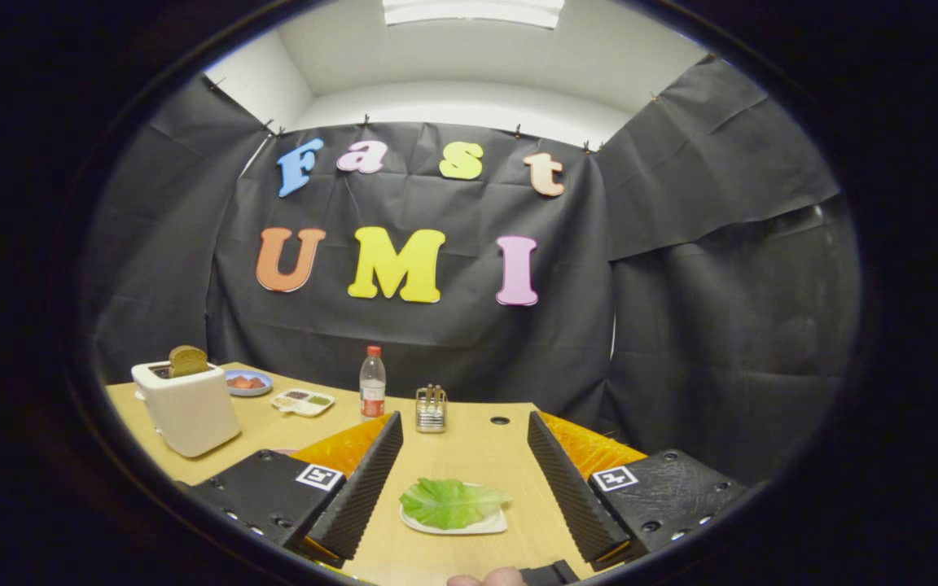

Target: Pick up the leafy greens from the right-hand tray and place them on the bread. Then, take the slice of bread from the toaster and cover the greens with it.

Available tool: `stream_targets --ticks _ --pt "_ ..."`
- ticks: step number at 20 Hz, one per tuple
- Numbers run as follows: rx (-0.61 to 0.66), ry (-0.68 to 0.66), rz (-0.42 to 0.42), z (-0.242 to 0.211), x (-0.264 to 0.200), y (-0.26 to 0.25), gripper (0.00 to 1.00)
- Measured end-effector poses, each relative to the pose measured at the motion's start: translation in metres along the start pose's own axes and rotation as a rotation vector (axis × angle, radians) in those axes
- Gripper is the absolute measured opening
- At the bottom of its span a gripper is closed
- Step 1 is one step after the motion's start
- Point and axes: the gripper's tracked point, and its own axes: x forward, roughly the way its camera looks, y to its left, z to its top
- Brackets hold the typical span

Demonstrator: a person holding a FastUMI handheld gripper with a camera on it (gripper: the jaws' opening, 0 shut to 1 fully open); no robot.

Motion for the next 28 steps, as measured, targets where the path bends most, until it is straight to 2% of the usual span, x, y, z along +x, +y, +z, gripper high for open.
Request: stream_targets --ticks 7,15,21,28 --pt "0.009 0.019 -0.017 -0.005 0.006 -0.006 0.95" --pt "0.052 0.089 0.008 -0.022 0.019 -0.006 0.95" --pt "0.177 0.201 0.038 -0.055 0.039 -0.008 0.95" --pt "0.444 0.375 0.029 -0.111 0.066 -0.016 0.96"
